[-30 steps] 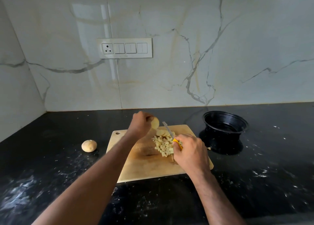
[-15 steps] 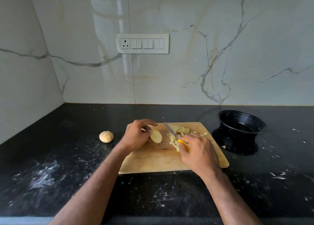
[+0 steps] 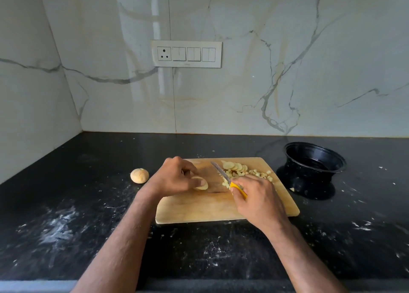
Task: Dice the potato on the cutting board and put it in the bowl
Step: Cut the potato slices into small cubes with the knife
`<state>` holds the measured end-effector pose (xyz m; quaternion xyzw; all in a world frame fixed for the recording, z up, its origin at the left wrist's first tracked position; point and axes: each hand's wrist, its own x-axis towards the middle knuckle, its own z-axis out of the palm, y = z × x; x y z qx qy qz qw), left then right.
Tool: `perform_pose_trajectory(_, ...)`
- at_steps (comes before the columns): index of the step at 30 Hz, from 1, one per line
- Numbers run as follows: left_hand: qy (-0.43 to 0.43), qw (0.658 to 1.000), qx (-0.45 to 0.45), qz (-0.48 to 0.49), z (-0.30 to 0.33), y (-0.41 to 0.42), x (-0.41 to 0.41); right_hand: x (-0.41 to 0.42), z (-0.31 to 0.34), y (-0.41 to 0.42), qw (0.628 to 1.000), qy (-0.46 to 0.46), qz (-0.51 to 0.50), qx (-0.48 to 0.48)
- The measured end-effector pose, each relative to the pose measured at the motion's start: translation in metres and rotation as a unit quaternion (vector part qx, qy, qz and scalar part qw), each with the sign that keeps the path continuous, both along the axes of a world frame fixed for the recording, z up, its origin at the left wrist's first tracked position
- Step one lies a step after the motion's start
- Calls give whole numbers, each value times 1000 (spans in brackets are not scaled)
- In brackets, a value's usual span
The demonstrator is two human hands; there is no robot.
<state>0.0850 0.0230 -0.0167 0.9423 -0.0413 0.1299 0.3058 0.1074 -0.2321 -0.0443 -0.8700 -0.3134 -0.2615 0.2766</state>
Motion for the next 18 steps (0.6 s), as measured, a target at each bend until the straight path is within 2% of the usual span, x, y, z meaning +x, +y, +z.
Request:
perform_pose_trajectory(4,46,995,37,-77,0,0,-2,-2,0,1,1000,3,2,11)
perform_pose_trajectory(12,14,996,5,82,-12,-12,7,-5,-1,1,1000,14,4,-4)
perform_pose_trajectory(18,2,999,-2,49,-12,-9,7,-13,4,7,993,65,-8,-93)
